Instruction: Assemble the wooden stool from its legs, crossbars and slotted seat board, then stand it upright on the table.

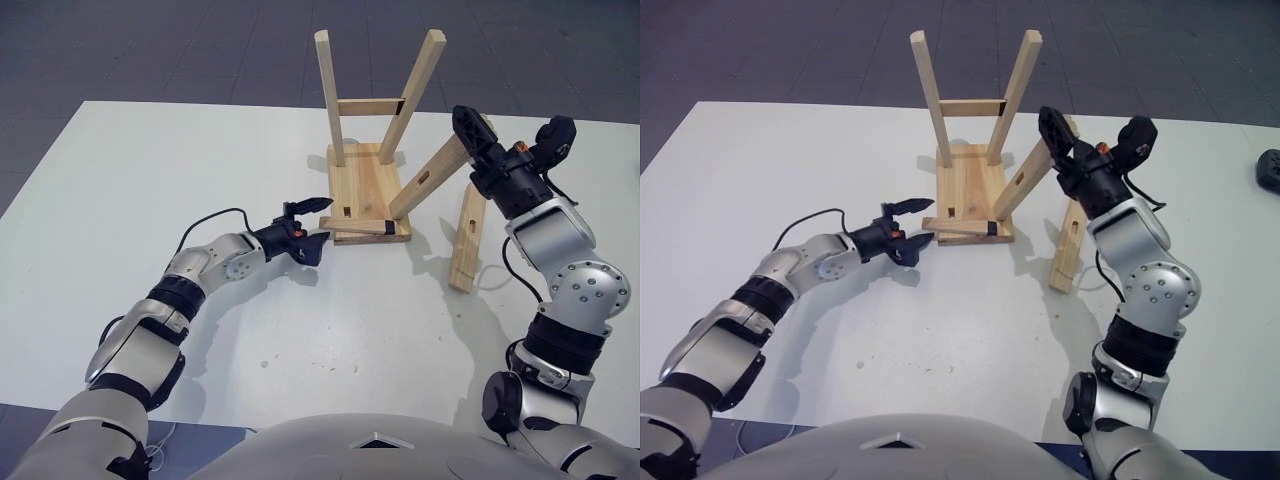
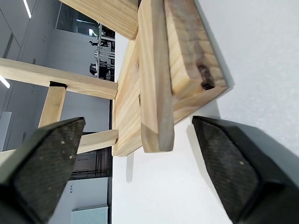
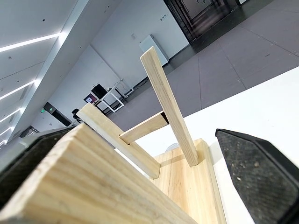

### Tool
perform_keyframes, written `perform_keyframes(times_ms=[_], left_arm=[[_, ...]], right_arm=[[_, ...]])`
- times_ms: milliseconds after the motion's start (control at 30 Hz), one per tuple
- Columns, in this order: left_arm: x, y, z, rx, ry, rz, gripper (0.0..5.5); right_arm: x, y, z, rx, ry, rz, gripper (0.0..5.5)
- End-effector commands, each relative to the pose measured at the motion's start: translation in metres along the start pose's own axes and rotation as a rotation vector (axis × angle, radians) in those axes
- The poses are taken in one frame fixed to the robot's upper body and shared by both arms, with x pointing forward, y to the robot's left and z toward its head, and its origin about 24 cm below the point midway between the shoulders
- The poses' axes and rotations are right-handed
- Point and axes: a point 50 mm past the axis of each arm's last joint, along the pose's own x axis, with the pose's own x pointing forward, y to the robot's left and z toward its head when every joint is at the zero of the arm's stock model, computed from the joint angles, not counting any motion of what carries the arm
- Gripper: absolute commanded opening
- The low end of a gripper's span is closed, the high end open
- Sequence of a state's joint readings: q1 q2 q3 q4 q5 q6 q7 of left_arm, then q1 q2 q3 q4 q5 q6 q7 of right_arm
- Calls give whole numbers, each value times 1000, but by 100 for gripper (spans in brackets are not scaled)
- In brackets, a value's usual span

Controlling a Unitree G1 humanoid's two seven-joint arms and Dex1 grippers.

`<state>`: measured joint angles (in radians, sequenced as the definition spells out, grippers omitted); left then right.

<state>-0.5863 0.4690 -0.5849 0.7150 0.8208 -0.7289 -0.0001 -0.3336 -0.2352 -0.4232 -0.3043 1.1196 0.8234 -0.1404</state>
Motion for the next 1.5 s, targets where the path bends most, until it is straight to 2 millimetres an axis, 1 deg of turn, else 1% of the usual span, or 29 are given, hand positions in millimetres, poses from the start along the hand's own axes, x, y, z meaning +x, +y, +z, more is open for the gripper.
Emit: perform_keyframes(times_ms=[33,467,667,700,833,900,967,1033,1100,1133,1200,1267,1367,1433,1500], left_arm=[[-1,-17,1,-19,19,-74,357],[-5,-19,-3,-50,48,-66,136],[-12,-12,-6,-75,68,-35,50],[-14,-10,-7,-78,71,-31,43],[-21,-2,-9,-94,72,-14,43],[-27,6,-10,-155,78,12,43],[-35,19,-9,-278,78,49,43],[-46,40,-9,-444,66,71,43],[-59,67,-13,-628,44,41,43],[-64,77,-13,-701,23,21,43],[-70,98,-12,-863,-36,-43,43],[-73,112,-6,-973,-99,-151,43],[-78,124,5,-1057,-162,-315,43],[-77,132,9,-1090,-186,-384,43],[-71,141,12,-1152,-215,-433,43]], right_arm=[[-1,-5,-5,5,21,-33,540],[-1,-5,-9,34,30,-42,540],[-2,-6,-12,38,40,-44,540],[-2,-6,-12,39,41,-45,540],[-2,-7,-13,38,40,-52,540],[-2,-8,-13,36,42,-53,540],[-2,-8,-13,28,43,-54,540],[-3,-10,-10,18,39,-57,540],[-5,-12,-5,-23,29,-56,540],[-6,-12,-3,-45,26,-50,540],[-7,-8,3,-97,8,-14,540],[-8,1,11,-157,-26,53,540],[-11,12,22,-259,-60,167,540],[-14,17,31,-307,-82,234,540],[-18,27,44,-320,-129,325,540]])
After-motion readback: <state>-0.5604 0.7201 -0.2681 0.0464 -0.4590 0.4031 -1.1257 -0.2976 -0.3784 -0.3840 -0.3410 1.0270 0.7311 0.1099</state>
